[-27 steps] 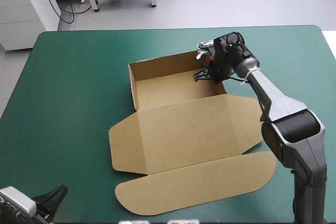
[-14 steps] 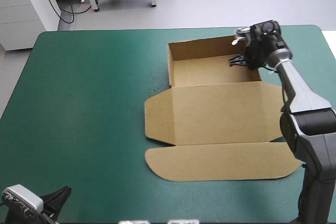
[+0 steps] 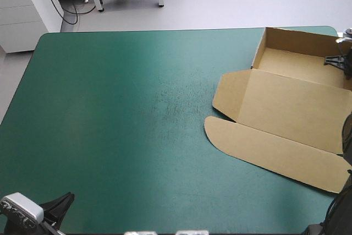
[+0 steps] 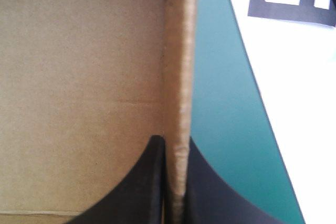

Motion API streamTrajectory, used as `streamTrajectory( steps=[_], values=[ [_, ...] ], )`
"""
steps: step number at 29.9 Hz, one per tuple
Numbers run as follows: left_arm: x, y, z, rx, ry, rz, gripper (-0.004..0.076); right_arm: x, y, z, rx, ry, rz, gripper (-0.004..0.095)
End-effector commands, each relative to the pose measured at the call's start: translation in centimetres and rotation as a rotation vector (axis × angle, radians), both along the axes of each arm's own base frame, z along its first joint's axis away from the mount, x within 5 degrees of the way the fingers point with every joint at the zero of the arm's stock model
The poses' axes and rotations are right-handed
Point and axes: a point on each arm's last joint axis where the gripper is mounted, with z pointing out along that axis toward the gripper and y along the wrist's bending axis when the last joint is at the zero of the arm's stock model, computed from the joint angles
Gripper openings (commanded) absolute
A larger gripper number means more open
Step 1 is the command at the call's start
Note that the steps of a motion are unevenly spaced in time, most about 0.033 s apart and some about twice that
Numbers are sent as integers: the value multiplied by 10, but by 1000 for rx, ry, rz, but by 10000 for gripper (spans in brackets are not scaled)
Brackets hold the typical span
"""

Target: Fold the box

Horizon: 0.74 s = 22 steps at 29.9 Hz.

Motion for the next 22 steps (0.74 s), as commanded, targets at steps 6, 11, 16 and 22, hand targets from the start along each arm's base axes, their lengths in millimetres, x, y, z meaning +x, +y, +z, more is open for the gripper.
streamTrajectory(
  steps=[6,11,16,22],
  values=[
    [0,-1,12,-58,-80,-3,-8,-30,-50,36,-58,-127,-92,-22],
    [0,-1,12,-58,-80,-3,-8,-26,-57,16,-28,-74,-93,16],
    [0,-1,12,-58,-80,-3,-8,-15,-57,-12,54,-42,-84,211],
    [0,0,12,-55,-81,-1,-8,-15,-60,-14,21,-14,-60,425]
  ],
)
